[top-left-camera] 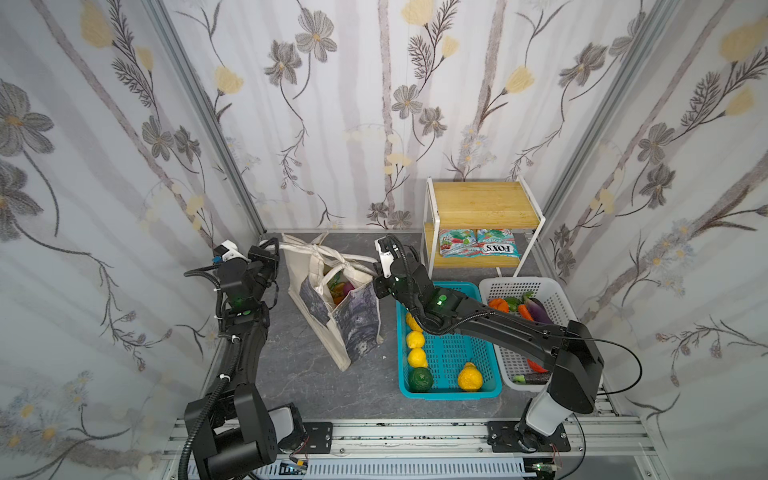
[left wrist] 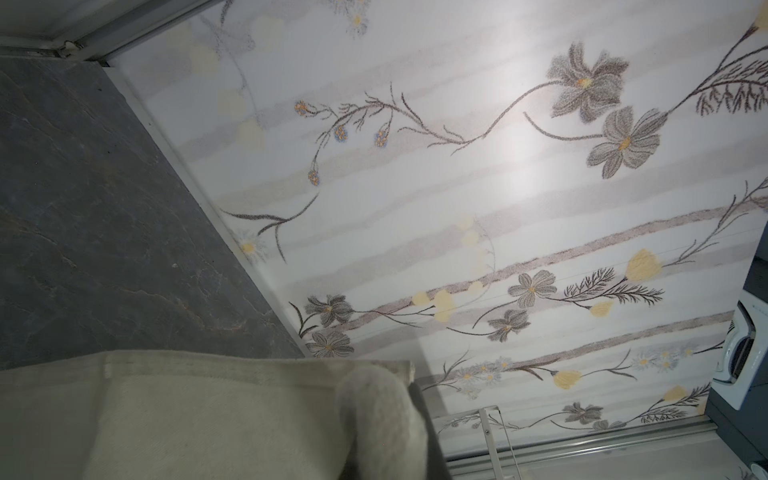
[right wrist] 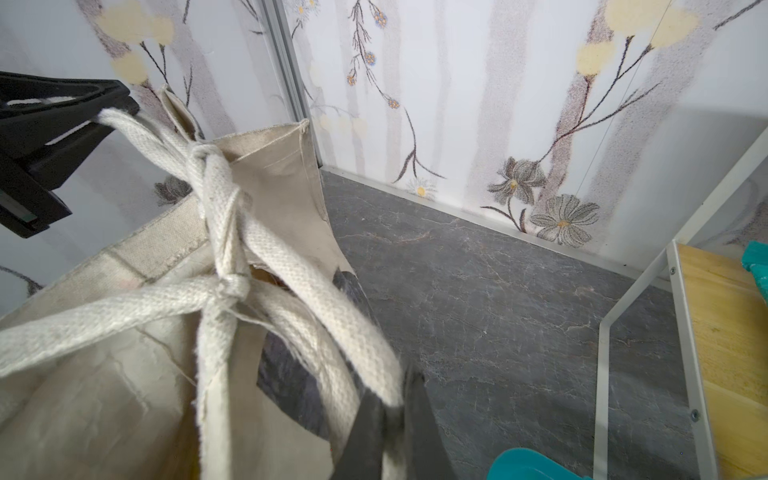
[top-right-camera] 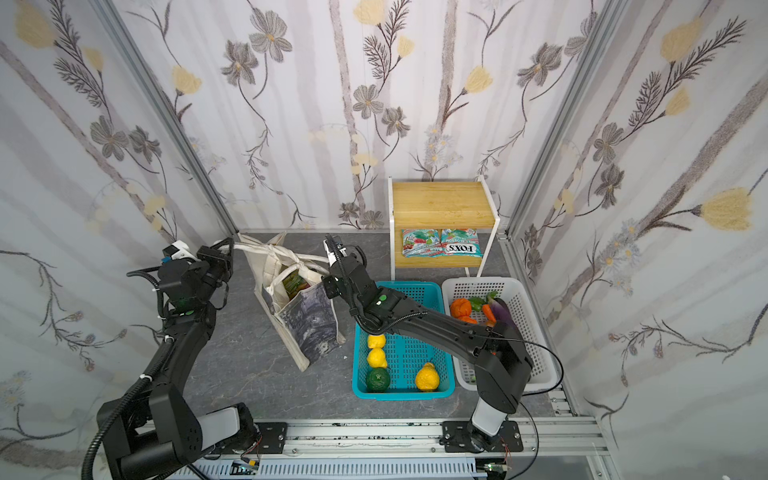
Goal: Place the food into the grocery bag and tie it
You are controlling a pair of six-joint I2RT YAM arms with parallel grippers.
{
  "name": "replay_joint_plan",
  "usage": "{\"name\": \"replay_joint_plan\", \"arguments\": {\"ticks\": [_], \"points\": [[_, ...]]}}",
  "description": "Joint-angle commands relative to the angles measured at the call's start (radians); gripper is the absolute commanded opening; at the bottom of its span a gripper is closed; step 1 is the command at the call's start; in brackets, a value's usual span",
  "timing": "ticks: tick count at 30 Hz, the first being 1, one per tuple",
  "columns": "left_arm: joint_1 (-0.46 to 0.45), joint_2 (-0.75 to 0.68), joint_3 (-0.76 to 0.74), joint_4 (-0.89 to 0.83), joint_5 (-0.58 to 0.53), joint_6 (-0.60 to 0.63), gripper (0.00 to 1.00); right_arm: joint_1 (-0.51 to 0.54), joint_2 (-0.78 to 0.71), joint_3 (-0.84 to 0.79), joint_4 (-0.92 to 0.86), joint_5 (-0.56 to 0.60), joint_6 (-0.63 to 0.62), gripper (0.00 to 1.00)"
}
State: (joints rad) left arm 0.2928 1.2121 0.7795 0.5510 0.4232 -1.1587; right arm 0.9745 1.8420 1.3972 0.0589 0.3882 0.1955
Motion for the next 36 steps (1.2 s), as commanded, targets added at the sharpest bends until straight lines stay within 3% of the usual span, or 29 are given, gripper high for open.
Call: {"name": "replay_joint_plan", "arguments": {"ticks": [1, 3, 5, 7, 9, 11, 12, 14, 17, 18, 19, 20, 24, 30, 33, 36], "points": [[0.016, 0.000, 0.011, 0.107, -0.105, 0.046, 0.12, -0.011, -0.012, 0.010, -0.046, 0.127, -0.005, 0.08], [0.010, 0.010, 0.026, 0.111, -0.045, 0.023, 0.20, -0.010, -0.036, 0.008, -0.022, 0.058, -0.018, 0.10], [0.007, 0.019, 0.030, 0.152, 0.040, -0.048, 0.24, -0.012, -0.068, 0.021, -0.003, -0.083, -0.013, 0.15], [0.000, 0.013, 0.030, 0.170, 0.076, -0.073, 0.29, -0.008, -0.081, 0.065, -0.011, -0.229, -0.014, 0.26], [-0.005, -0.002, 0.016, 0.171, 0.074, -0.081, 0.34, 0.003, -0.081, 0.104, -0.028, -0.249, -0.014, 0.39], [-0.004, -0.014, -0.002, 0.171, 0.072, -0.083, 0.54, 0.007, -0.082, 0.117, -0.031, -0.249, -0.024, 0.62], [-0.002, -0.018, -0.011, 0.171, 0.072, -0.086, 0.66, 0.007, -0.082, 0.120, -0.035, -0.230, -0.024, 0.65], [0.008, -0.036, -0.033, 0.170, 0.070, -0.081, 1.00, 0.008, -0.090, 0.122, -0.051, -0.195, -0.021, 0.67], [0.032, -0.098, -0.089, 0.152, 0.007, -0.078, 1.00, 0.018, -0.141, 0.088, -0.036, -0.140, -0.021, 0.70], [0.038, -0.116, -0.094, 0.132, -0.010, -0.060, 1.00, 0.023, -0.168, 0.064, -0.015, -0.112, -0.021, 0.75], [0.043, -0.132, -0.085, 0.083, -0.021, -0.020, 1.00, 0.027, -0.205, 0.033, 0.013, -0.078, -0.023, 0.83], [0.046, -0.146, -0.057, 0.001, -0.034, 0.041, 1.00, 0.026, -0.238, -0.005, 0.044, -0.050, -0.025, 0.99], [0.049, -0.228, 0.005, -0.283, -0.177, 0.274, 1.00, 0.012, -0.389, -0.114, 0.087, 0.035, -0.035, 1.00], [0.049, -0.367, -0.136, -0.389, -0.270, 0.398, 1.00, -0.094, -0.548, -0.252, 0.002, 0.119, 0.015, 1.00], [0.051, -0.386, -0.154, -0.410, -0.243, 0.417, 1.00, -0.220, -0.631, -0.356, 0.001, 0.053, 0.081, 1.00], [0.050, -0.374, -0.122, -0.449, -0.116, 0.453, 1.00, -0.312, -0.679, -0.427, -0.012, 0.013, 0.133, 1.00]]}}
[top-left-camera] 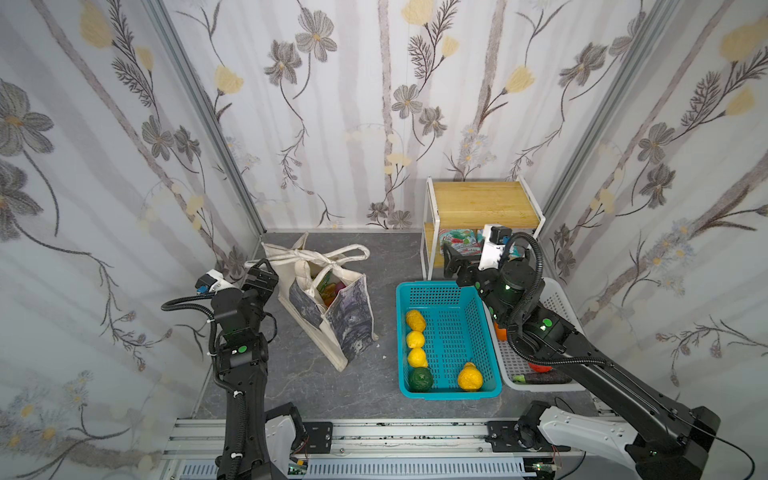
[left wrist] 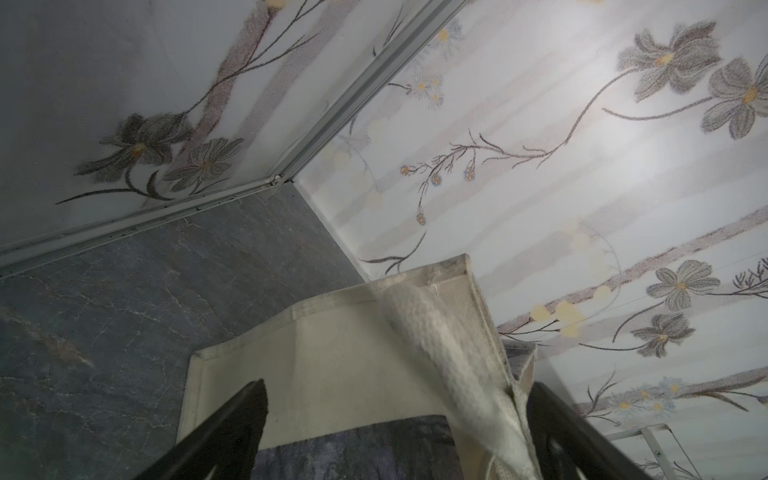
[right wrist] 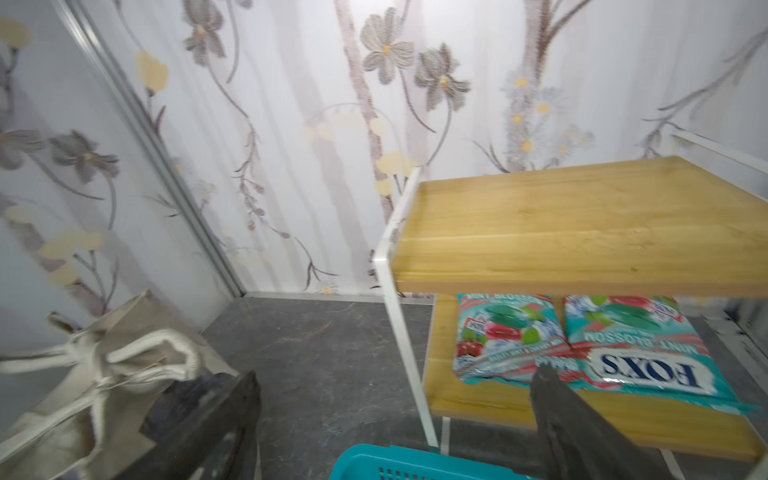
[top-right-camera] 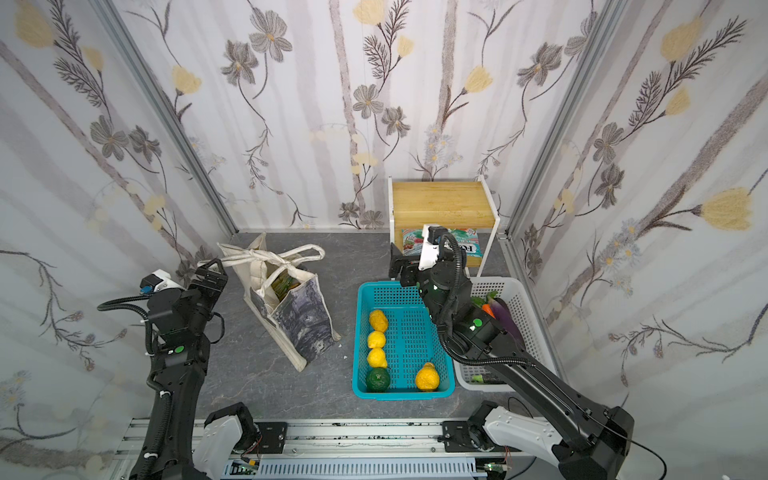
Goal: Place the food into the grocery bag and tie it
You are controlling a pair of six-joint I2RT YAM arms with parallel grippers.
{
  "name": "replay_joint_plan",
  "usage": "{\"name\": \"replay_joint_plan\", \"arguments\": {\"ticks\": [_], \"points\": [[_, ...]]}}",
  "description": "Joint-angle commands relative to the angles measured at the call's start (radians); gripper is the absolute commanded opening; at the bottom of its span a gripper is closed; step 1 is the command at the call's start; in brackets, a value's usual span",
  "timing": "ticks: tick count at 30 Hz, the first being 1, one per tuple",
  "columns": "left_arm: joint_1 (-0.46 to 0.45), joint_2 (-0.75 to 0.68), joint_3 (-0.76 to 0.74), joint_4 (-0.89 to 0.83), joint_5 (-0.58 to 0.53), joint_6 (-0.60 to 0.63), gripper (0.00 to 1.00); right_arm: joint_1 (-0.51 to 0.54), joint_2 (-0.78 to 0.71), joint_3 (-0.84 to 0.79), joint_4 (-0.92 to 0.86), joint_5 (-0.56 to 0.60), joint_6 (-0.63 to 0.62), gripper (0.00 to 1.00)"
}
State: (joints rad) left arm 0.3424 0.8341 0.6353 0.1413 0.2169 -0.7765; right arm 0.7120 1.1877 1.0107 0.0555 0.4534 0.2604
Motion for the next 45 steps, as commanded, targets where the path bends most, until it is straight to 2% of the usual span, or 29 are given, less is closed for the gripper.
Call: {"name": "replay_joint_plan", "arguments": {"ticks": [1, 4, 8, 10, 13, 17, 20, 21, 22, 25, 27, 29, 32, 34, 36, 39, 42, 45], "points": [[-0.004, 0.010, 0.035, -0.093, 0.103, 0.081, 1.00, -0.071, -0.033, -0.054, -0.017, -0.066, 0.082, 1.00], [-0.019, -0.028, -0.033, -0.184, 0.024, 0.129, 1.00, -0.103, -0.059, -0.101, -0.026, -0.088, 0.099, 1.00], [-0.020, -0.136, -0.162, -0.181, -0.023, 0.178, 1.00, -0.125, -0.085, -0.161, 0.001, -0.104, 0.095, 1.00], [-0.023, -0.156, -0.187, -0.180, -0.011, 0.206, 1.00, -0.157, -0.094, -0.180, 0.007, -0.110, 0.095, 1.00], [-0.042, -0.189, -0.208, -0.135, -0.080, 0.253, 1.00, -0.229, -0.101, -0.227, 0.033, -0.081, 0.086, 1.00], [-0.105, -0.219, -0.323, 0.101, -0.333, 0.240, 1.00, -0.389, -0.058, -0.333, 0.103, -0.005, 0.098, 1.00], [-0.168, -0.156, -0.377, 0.215, -0.448, 0.204, 1.00, -0.468, -0.015, -0.424, 0.213, 0.068, 0.067, 1.00], [-0.210, -0.123, -0.395, 0.293, -0.442, 0.284, 1.00, -0.483, -0.004, -0.465, 0.277, 0.098, 0.036, 1.00], [-0.239, -0.090, -0.402, 0.322, -0.479, 0.312, 1.00, -0.493, 0.006, -0.498, 0.334, 0.118, 0.004, 1.00], [-0.307, -0.016, -0.411, 0.378, -0.585, 0.314, 1.00, -0.516, 0.051, -0.571, 0.472, 0.150, -0.112, 1.00], [-0.361, 0.033, -0.430, 0.457, -0.664, 0.390, 1.00, -0.540, 0.088, -0.587, 0.505, 0.161, -0.131, 1.00], [-0.383, 0.081, -0.440, 0.503, -0.697, 0.446, 1.00, -0.557, 0.109, -0.603, 0.537, 0.154, -0.126, 1.00], [-0.388, 0.151, -0.497, 0.659, -0.686, 0.477, 1.00, -0.575, 0.114, -0.672, 0.679, 0.107, -0.128, 1.00], [-0.390, 0.235, -0.529, 0.817, -0.661, 0.529, 1.00, -0.586, 0.125, -0.754, 0.891, 0.096, -0.135, 0.99], [-0.390, 0.330, -0.502, 0.876, -0.626, 0.573, 1.00, -0.602, 0.144, -0.808, 1.071, 0.074, -0.149, 0.99], [-0.390, 0.454, -0.475, 0.994, -0.575, 0.639, 1.00, -0.615, 0.189, -0.812, 1.133, 0.059, -0.157, 1.00], [-0.367, 0.549, -0.462, 1.114, -0.528, 0.639, 1.00, -0.618, 0.228, -0.842, 1.235, 0.016, -0.173, 1.00], [-0.353, 0.663, -0.449, 1.217, -0.452, 0.646, 1.00, -0.630, 0.220, -0.841, 1.216, -0.028, -0.170, 1.00]]}}
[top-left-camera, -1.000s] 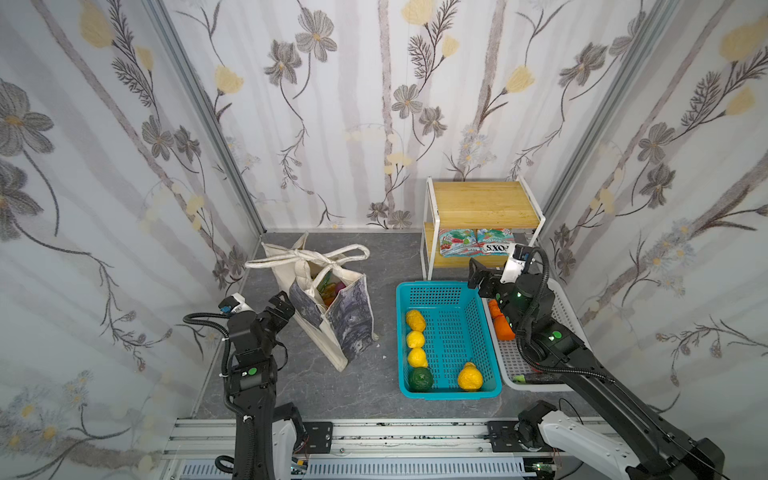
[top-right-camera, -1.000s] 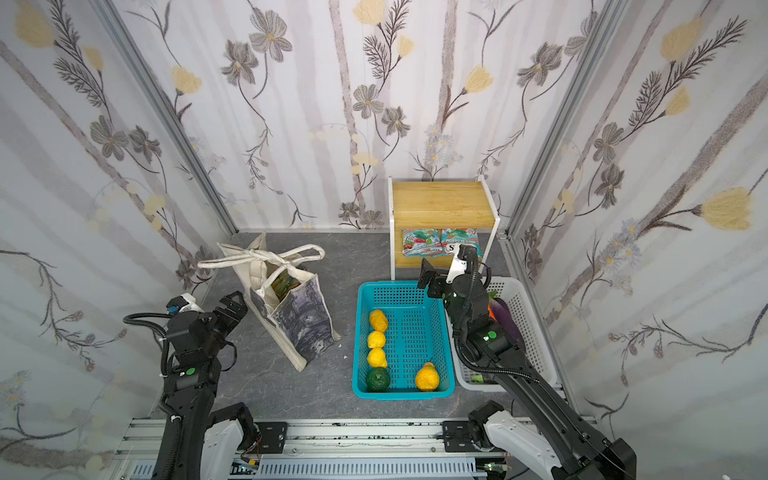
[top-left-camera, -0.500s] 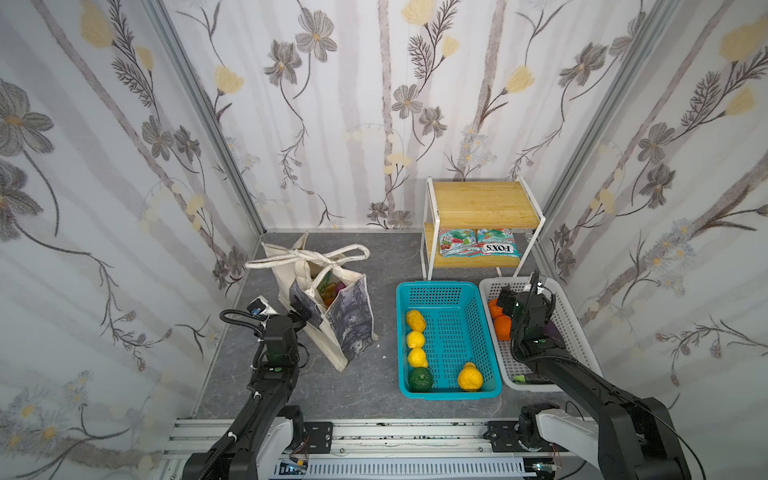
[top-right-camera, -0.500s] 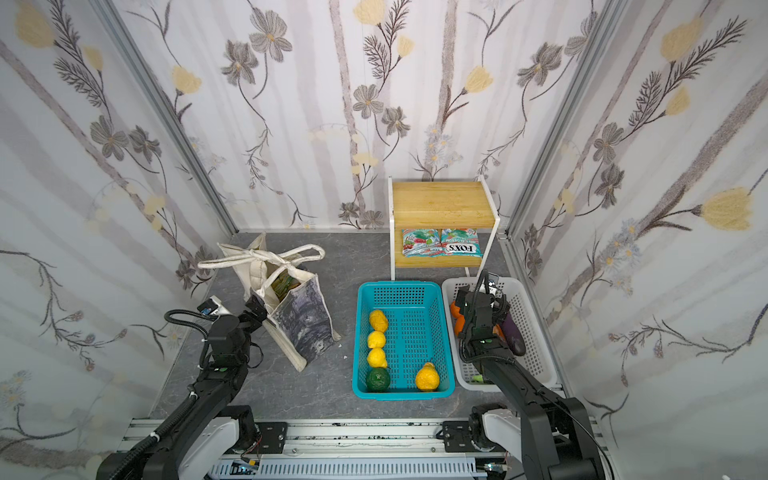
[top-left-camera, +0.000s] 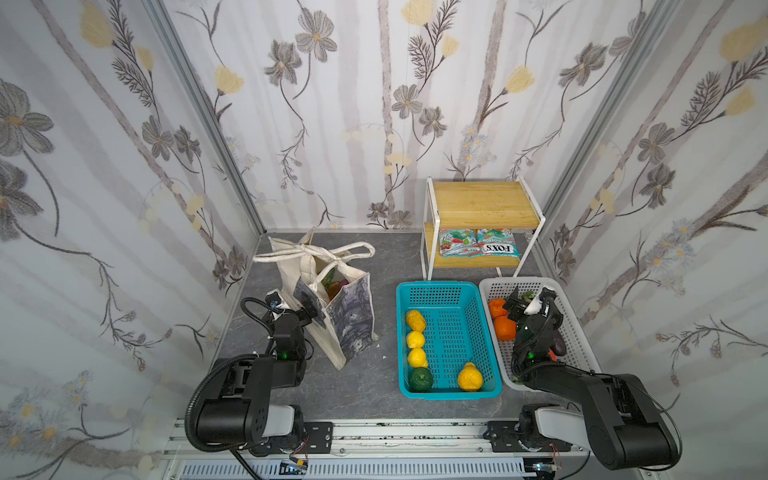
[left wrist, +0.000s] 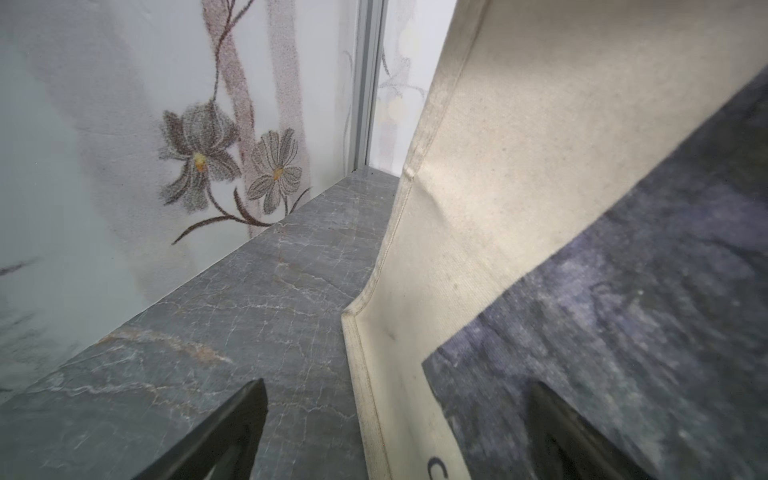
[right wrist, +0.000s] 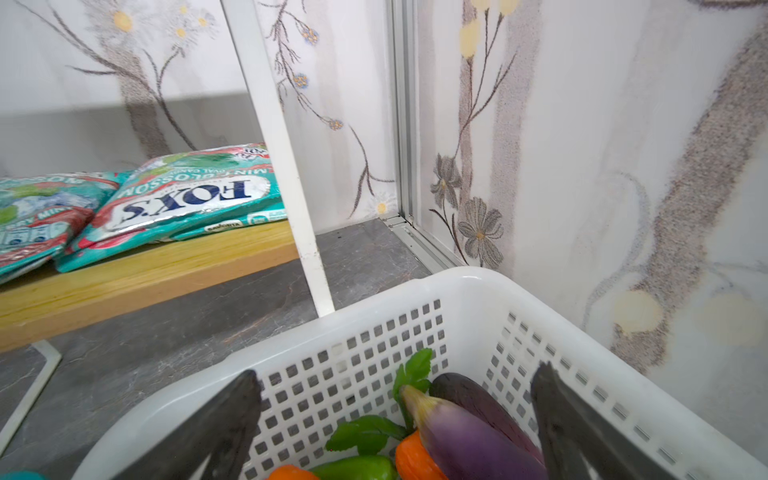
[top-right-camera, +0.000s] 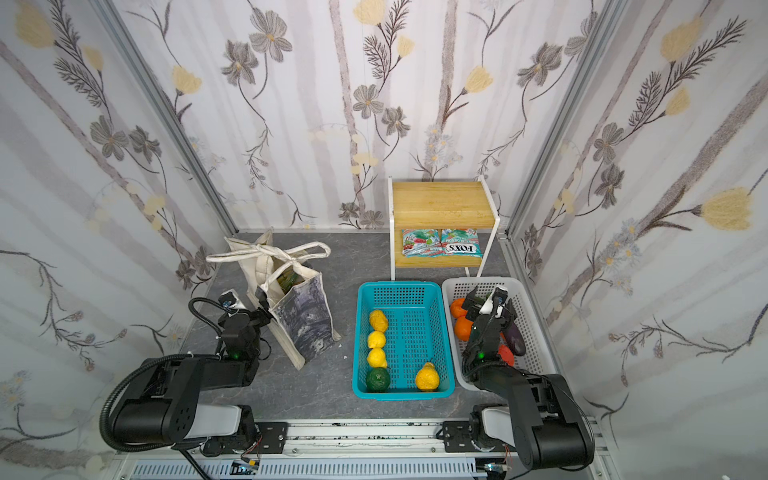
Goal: Place the food into the grocery bag and tie it
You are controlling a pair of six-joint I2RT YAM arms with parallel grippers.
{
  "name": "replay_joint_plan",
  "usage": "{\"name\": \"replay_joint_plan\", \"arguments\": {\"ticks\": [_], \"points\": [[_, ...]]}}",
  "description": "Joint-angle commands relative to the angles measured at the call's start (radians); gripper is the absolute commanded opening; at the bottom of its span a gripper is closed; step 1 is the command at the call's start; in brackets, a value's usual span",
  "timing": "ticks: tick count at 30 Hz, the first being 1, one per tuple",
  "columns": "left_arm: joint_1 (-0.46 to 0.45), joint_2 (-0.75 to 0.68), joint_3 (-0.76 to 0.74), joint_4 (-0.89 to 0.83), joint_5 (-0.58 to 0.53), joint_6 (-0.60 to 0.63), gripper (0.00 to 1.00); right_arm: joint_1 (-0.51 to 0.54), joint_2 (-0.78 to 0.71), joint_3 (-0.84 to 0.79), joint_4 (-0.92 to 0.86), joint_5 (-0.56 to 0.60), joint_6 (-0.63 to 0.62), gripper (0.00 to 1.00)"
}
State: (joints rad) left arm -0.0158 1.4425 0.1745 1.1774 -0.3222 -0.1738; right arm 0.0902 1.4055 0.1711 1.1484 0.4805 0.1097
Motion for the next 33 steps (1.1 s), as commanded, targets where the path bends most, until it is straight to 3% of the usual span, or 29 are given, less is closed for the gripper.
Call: {"name": "replay_joint_plan", "arguments": {"ticks": [1, 8, 10, 12, 14, 17, 33], "points": [[-0.006, 0.072, 0.025, 0.173, 0.109, 0.062, 1.00, -0.013, 0.006, -0.003, 0.130, -0.075, -0.019, 1.00], [-0.016, 0.137, 0.045, 0.192, 0.127, 0.081, 1.00, -0.061, 0.044, 0.044, 0.067, -0.242, -0.019, 1.00], [-0.016, 0.137, 0.044, 0.191, 0.127, 0.081, 1.00, -0.061, 0.120, 0.003, 0.242, -0.308, -0.049, 1.00], [-0.016, 0.137, 0.045, 0.191, 0.127, 0.082, 1.00, -0.064, 0.071, 0.030, 0.105, -0.279, -0.031, 1.00], [-0.021, 0.140, 0.046, 0.190, 0.123, 0.086, 1.00, -0.063, 0.106, 0.008, 0.207, -0.274, -0.037, 1.00], [-0.024, 0.141, 0.046, 0.190, 0.117, 0.091, 1.00, -0.060, 0.087, 0.022, 0.148, -0.263, -0.039, 1.00], [-0.027, 0.141, 0.048, 0.191, 0.112, 0.093, 1.00, -0.054, 0.104, 0.022, 0.174, -0.270, -0.050, 1.00]]}}
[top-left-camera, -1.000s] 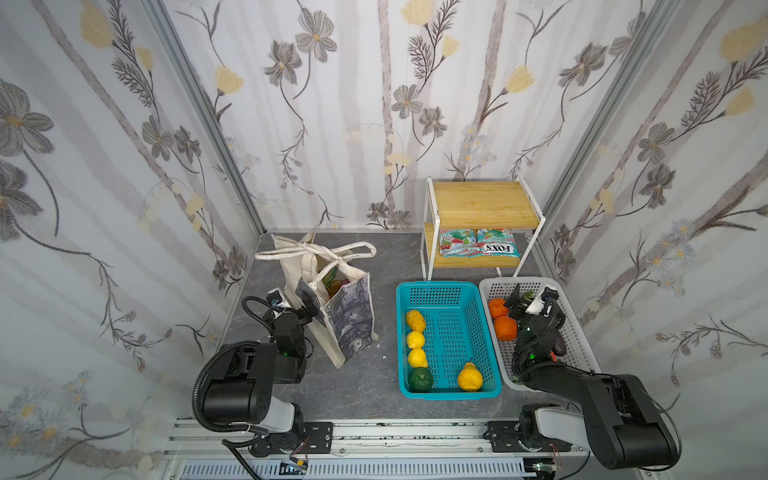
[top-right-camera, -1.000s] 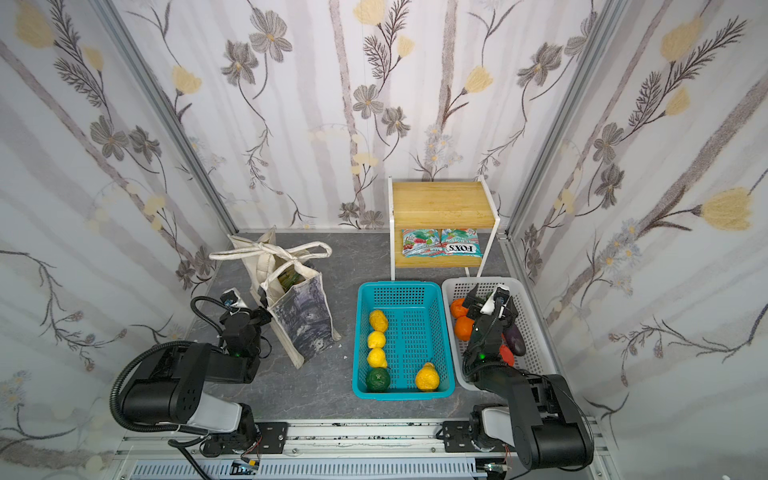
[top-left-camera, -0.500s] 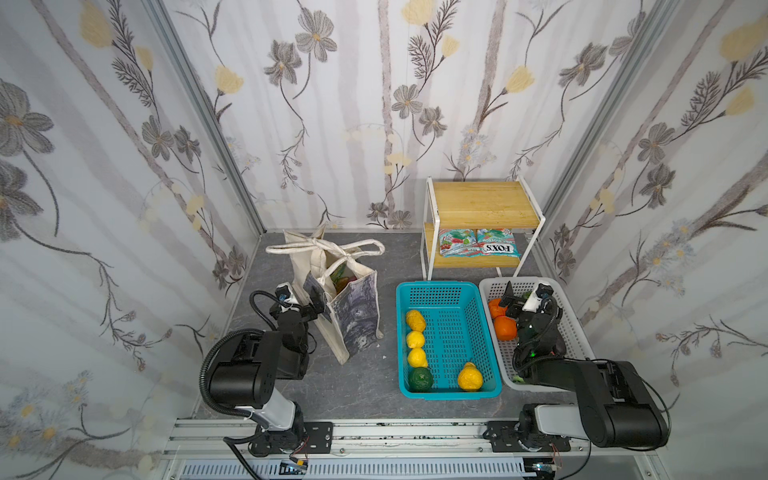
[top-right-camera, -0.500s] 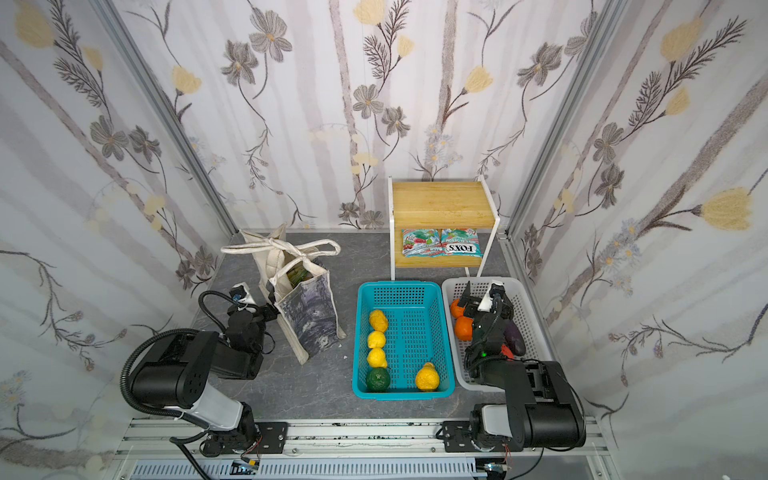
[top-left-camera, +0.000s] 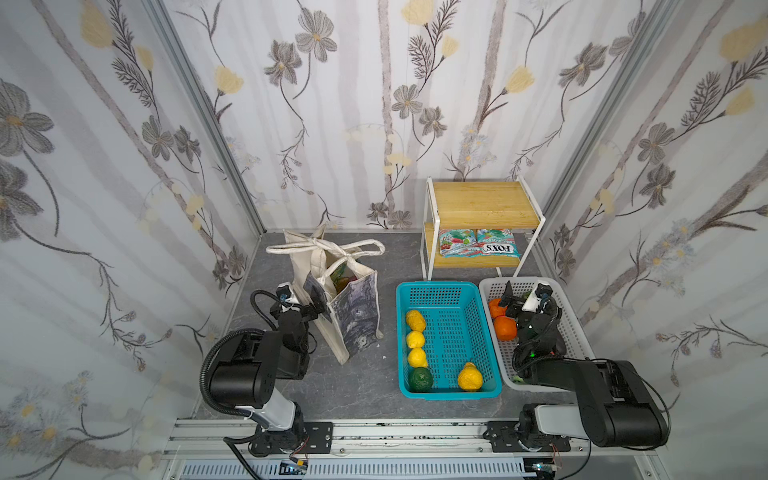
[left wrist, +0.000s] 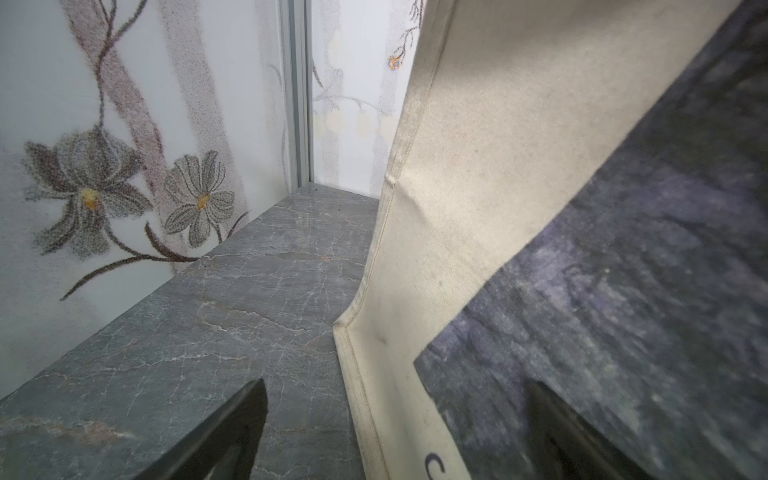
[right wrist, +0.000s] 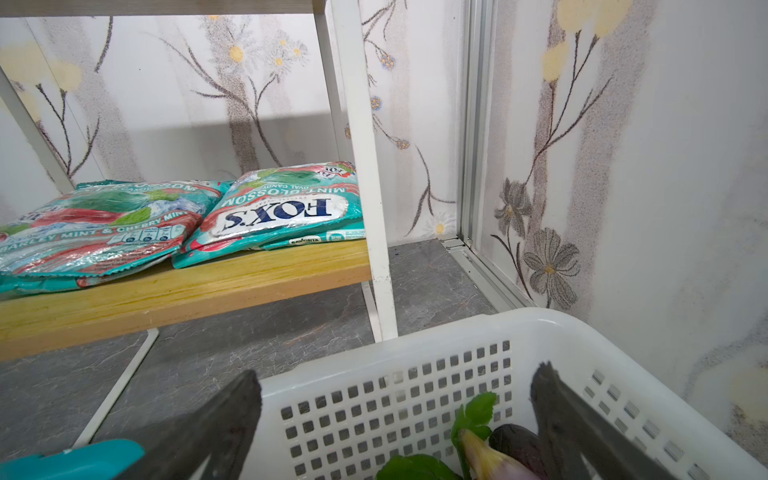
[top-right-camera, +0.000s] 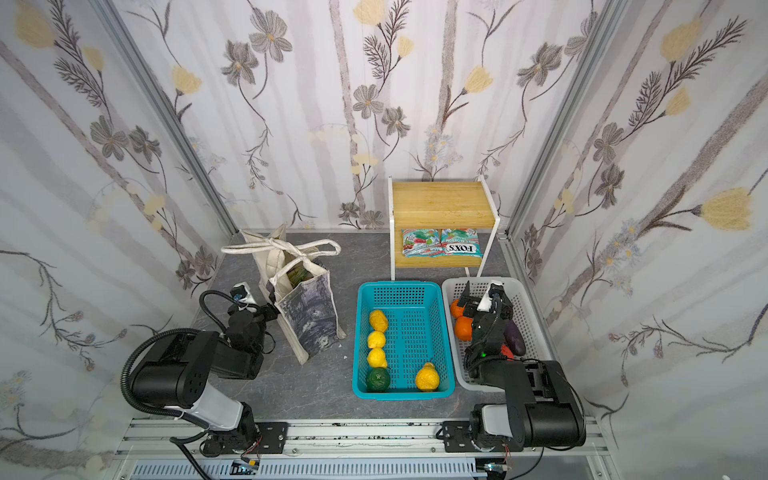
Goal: Place the food into the grocery bag and tie it
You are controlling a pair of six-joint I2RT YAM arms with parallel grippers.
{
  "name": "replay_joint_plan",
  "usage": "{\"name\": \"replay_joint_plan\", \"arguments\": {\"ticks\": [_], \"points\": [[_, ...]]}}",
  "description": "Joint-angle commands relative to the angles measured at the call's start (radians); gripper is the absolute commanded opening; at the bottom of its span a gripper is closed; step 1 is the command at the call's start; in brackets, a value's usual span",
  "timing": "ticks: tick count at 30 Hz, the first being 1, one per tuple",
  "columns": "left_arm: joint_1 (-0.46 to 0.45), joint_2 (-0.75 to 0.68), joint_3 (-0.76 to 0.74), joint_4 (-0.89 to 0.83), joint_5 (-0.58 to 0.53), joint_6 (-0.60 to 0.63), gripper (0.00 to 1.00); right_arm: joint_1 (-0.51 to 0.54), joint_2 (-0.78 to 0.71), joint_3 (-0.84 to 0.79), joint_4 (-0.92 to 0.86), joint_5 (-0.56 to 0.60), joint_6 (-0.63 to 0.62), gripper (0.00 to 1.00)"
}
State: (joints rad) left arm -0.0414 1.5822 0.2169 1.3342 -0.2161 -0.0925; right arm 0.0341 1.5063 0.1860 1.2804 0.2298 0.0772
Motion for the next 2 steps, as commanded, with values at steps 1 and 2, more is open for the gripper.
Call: {"name": "replay_joint_plan", "arguments": {"ticks": [1, 2], "points": [[-0.002, 0.002, 0.004, 0.034, 0.006, 0.012, 1.00, 0.002, 0.001, 0.004, 0.045, -0.020, -0.017, 1.00], [-0.002, 0.001, 0.004, 0.033, 0.006, 0.012, 1.00, 0.002, 0.000, 0.003, 0.049, -0.020, -0.017, 1.00]]}}
